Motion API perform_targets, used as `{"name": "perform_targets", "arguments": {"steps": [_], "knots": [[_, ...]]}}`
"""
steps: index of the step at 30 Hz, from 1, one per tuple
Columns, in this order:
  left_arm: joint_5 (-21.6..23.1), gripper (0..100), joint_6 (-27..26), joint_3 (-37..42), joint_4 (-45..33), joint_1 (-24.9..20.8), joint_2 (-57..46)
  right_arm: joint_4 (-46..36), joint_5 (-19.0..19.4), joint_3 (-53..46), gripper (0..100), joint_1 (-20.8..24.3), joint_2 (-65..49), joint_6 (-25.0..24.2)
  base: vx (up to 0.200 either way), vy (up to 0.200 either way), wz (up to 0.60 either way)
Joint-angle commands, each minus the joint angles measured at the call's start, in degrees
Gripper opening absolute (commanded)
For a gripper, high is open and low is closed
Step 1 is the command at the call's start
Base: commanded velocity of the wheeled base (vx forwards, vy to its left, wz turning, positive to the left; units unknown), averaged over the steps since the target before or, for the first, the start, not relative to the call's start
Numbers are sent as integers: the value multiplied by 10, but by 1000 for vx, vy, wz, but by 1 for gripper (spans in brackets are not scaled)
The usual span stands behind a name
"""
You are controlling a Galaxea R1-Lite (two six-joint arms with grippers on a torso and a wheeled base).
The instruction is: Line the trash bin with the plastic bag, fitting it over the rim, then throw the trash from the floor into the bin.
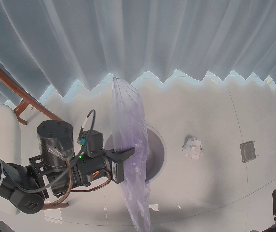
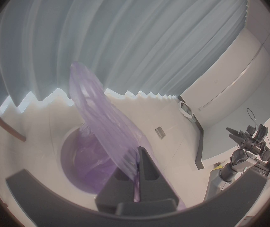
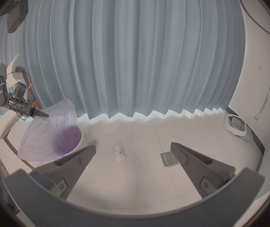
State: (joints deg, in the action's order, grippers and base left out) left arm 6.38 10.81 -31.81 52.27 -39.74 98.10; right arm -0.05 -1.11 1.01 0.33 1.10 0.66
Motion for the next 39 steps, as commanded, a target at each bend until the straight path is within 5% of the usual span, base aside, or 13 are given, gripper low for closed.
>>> {"name": "perform_targets", "arguments": {"steps": [1, 23, 28, 32, 39], "knots": [[-11, 0, -4, 24, 14, 9, -26, 0, 2, -10, 100, 2, 0, 0, 0, 0, 0], [-52, 0, 1, 29, 38, -7, -2, 8, -18, -10, 100, -2, -11, -34, 0, 0, 0], [-51, 0, 1, 27, 38, -7, -5, 204, -18, 117, 100, -23, 78, -86, 0, 0, 0], [-51, 0, 0, 32, 38, -14, 0, 61, 59, 243, 100, 18, 176, -125, 0, 0, 0], [-51, 0, 0, 32, 53, -7, -1, 27, 168, 249, 100, 22, 256, -160, 0, 0, 0]]}}
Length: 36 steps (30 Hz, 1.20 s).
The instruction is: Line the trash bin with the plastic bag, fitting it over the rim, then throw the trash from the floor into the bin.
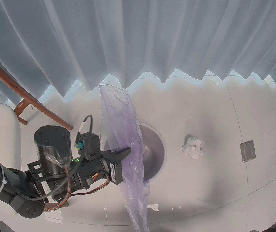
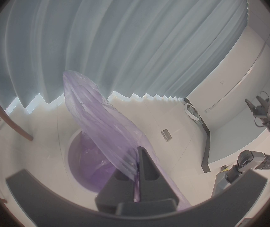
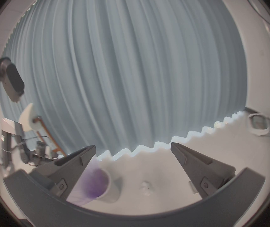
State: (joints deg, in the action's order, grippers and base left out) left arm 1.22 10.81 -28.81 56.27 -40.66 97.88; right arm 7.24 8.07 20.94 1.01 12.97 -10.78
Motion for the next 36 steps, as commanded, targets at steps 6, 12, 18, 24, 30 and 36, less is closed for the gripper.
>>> {"name": "perform_targets", "arguments": {"steps": [6, 12, 18, 24, 30, 36], "knots": [[-1, 0, -1, 2, 26, 0, 3, -45, 89, 83, 100, 17, 210, -87, 0, 0, 0], [-1, 0, -2, 2, 26, 1, 2, -60, 91, 127, 100, 75, 266, -151, 0, 0, 0], [0, 0, -1, 8, 25, -5, 3, -180, 92, 193, 100, 151, 316, -220, 0, 0, 0], [-1, 0, -2, 9, 25, -5, 4, -264, 100, 219, 100, 251, 342, -341, 0, 0, 0], [0, 0, 0, 9, 25, -6, 6, -277, 152, 224, 100, 263, 391, -371, 0, 0, 0], [-1, 0, -1, 9, 25, -4, 11, -282, 152, 221, 100, 320, 468, -415, 0, 0, 0]]}}
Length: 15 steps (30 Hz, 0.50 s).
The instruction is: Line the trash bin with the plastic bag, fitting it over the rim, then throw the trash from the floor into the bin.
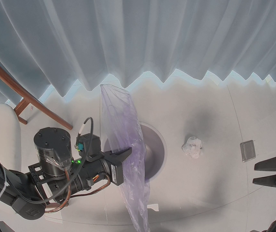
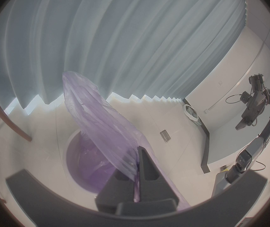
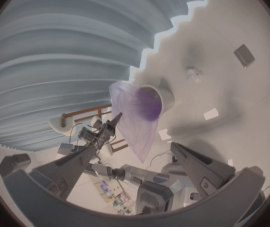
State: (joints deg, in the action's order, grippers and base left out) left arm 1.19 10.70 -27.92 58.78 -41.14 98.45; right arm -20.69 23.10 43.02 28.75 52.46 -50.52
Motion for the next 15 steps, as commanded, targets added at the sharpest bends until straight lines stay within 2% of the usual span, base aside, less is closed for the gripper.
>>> {"name": "perform_targets", "arguments": {"steps": [1, 2, 5, 9, 11, 12, 13, 15], "knots": [[-1, 0, 0, 0, 1, 1, 6, -1, 1, 0, 100, 48, 79, -18, 0, 0, 0], [0, 0, 0, 0, 1, 0, 4, 4, 0, 1, 100, 64, 101, -18, 0, 0, 0], [0, 0, 0, 1, 2, -1, 2, 10, -4, 8, 100, 72, 128, -7, 0, 0, 0], [0, 0, -2, 4, 2, 1, 2, 21, -38, 34, 100, 77, 159, 24, 0, 0, 0], [0, 0, -4, 10, 2, 0, 2, 21, -74, 43, 100, 90, 178, 50, 0, 0, 0], [0, 0, -4, 10, 2, 0, 2, 21, -74, 43, 100, 90, 178, 50, 0, 0, 0], [-1, 0, -11, 9, 2, 0, 4, 21, -110, 42, 100, 110, 199, 79, 0, 0, 0], [-1, 0, -12, 8, 2, 0, 5, 22, -145, 35, 100, 133, 225, 111, 0, 0, 0]]}}
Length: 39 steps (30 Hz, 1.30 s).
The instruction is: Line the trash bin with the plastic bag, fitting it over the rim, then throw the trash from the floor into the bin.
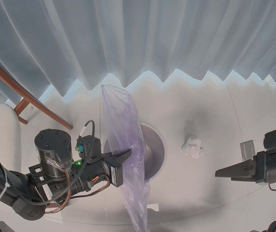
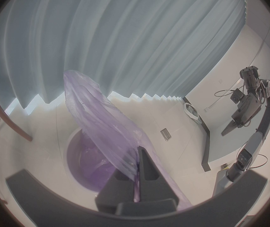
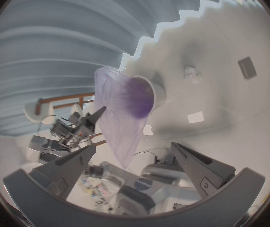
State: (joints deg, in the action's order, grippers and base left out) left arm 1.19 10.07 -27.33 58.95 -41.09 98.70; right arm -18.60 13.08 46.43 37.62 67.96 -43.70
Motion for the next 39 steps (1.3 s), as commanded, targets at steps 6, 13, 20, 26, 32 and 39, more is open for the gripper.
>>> {"name": "perform_targets", "arguments": {"steps": [6, 13, 20, 26, 32, 39], "knots": [[-1, 0, -5, -2, 0, 4, 3, 48, -88, -1, 100, 75, 124, 100, 0, 0, 0], [-1, 0, -1, -14, 0, 10, 19, 204, -107, -102, 100, 131, 175, 225, 0, 0, 0], [-1, 0, 7, -16, 0, 14, 26, 412, -109, -167, 100, 186, 249, 267, 0, 0, 0], [-1, 0, 7, -18, 1, 18, 26, 411, -121, -127, 100, 189, 260, 260, 0, 0, 0], [-1, 0, 6, -19, 1, 21, 26, 418, -122, -117, 100, 214, 272, 259, 0, 0, 0], [-1, 0, 6, -18, 1, 19, 26, 419, -121, -119, 100, 227, 275, 259, 0, 0, 0]]}}
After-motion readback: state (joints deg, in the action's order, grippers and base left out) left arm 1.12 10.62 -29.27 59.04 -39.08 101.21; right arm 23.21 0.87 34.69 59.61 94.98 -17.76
